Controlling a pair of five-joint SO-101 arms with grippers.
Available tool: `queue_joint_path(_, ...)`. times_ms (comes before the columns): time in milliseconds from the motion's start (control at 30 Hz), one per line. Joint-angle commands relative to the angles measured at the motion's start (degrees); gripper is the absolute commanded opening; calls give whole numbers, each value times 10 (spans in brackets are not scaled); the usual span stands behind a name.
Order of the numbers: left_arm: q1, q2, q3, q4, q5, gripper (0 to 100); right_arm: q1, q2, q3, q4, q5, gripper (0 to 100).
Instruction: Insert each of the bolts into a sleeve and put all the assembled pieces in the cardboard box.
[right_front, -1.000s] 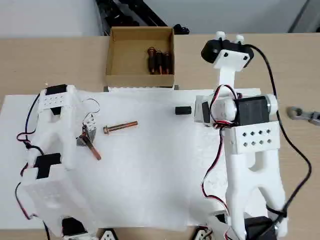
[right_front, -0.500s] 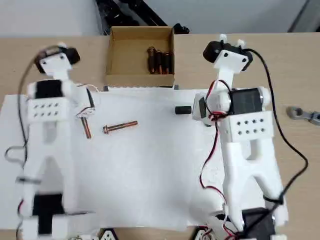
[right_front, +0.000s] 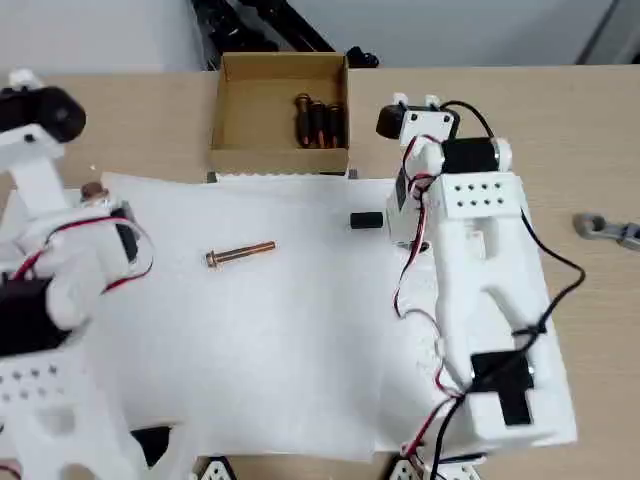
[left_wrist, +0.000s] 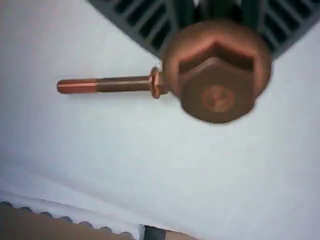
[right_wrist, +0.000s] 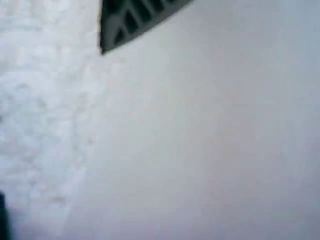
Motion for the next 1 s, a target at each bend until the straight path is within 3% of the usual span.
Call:
queue_joint_path(0, -18, -32, -2, 9, -5, 6, 18, 33, -67, 0, 41, 219)
queue_joint_path(267, -26, -37, -2, 9, 10, 7, 20, 139, -100, -42, 68, 219)
queue_joint_path(600, -23, -33, -1, 8, 11, 10, 23, 158, -99, -64, 103, 219)
queue_joint_path(967, -24, -37, -1, 9, 11, 10, -6, 257, -98, -150, 98, 219)
